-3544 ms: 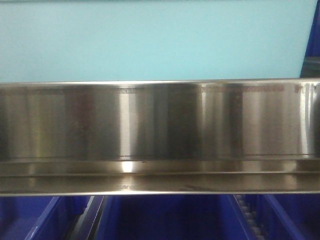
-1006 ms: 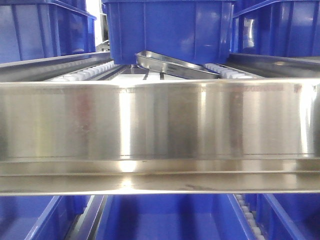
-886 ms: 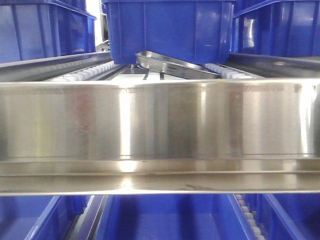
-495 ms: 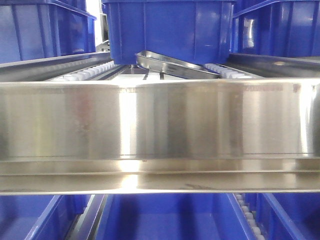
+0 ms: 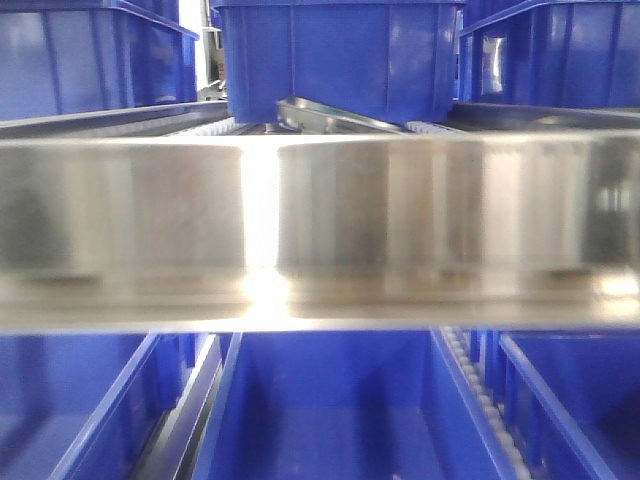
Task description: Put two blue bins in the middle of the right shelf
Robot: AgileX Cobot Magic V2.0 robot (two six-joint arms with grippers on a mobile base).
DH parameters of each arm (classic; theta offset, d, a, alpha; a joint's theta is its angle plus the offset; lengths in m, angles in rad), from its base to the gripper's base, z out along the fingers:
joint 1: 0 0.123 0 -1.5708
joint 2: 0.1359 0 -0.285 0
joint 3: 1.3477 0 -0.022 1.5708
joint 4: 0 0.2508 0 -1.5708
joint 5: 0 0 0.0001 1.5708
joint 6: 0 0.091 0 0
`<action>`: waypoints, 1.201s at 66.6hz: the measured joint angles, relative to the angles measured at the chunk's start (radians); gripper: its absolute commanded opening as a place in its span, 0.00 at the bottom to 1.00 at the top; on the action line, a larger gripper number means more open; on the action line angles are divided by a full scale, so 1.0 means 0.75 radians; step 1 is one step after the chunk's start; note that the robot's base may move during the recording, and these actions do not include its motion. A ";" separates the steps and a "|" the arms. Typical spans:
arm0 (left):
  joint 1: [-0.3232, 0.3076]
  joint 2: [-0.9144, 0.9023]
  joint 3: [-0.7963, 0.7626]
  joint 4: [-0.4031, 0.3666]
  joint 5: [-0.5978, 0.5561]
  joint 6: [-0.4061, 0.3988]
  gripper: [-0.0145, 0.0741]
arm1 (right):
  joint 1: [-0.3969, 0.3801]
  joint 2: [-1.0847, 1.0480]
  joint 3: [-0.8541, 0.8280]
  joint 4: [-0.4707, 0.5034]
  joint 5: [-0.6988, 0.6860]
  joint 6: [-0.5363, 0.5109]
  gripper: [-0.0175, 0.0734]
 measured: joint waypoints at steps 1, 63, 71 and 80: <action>0.000 0.000 0.000 0.000 0.000 0.000 0.04 | 0.000 0.000 0.000 0.000 0.000 0.000 0.02; -0.003 -0.002 0.000 0.011 0.017 0.000 0.04 | 0.002 0.007 0.000 -0.004 -0.010 0.002 0.02; -0.003 -0.002 -0.002 0.011 0.017 0.000 0.04 | 0.002 0.007 0.000 -0.004 -0.010 0.002 0.02; -0.003 -0.002 -0.002 0.014 0.017 0.000 0.04 | 0.005 0.007 0.000 -0.002 -0.010 0.002 0.02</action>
